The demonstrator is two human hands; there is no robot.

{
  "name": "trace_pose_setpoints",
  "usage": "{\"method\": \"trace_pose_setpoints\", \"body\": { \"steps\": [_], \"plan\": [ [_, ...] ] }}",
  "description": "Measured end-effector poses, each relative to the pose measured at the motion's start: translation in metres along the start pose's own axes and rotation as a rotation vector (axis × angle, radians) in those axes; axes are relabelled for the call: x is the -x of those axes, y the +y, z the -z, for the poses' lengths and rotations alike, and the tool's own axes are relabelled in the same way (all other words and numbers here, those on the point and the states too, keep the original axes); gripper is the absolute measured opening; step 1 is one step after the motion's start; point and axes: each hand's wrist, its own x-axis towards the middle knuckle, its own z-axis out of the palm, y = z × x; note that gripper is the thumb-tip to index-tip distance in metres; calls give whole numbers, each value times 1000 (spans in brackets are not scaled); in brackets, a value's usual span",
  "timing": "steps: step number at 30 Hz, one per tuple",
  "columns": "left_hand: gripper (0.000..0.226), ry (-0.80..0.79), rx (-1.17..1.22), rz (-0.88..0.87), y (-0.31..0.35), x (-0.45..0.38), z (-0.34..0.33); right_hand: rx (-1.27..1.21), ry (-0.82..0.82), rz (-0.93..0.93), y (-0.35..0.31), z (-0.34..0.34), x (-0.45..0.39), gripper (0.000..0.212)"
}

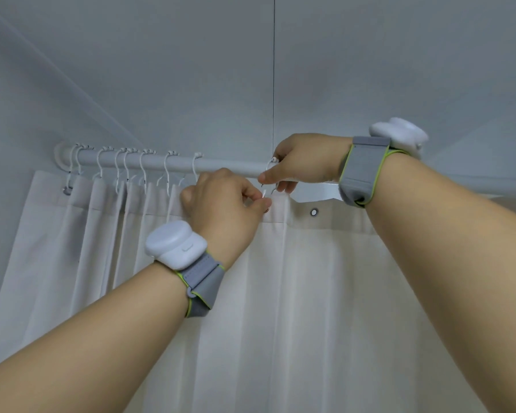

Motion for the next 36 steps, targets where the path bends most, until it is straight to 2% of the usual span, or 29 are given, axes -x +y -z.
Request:
{"method": "trace_pose_setpoints", "body": {
  "steps": [5,7,13,23,29,36],
  "plan": [
    [14,-3,23,-2,2,1,-2,-41,4,-45,-9,0,2,16],
    [14,1,33,0,1,1,-3,-41,28,-57,-11,-1,2,15],
    [13,13,70,23,0,2,-4,-94,73,-88,-14,-6,-1,28],
    [13,21,81,16,1,3,-9,-53,88,-92,-13,-7,-2,26],
    [12,24,105,12,-1,4,-8,-41,82,-63,-10,-7,-3,26],
    [12,9,37,28,-8,0,1,57,127,17,-6,-14,-5,41]
  ]
}}
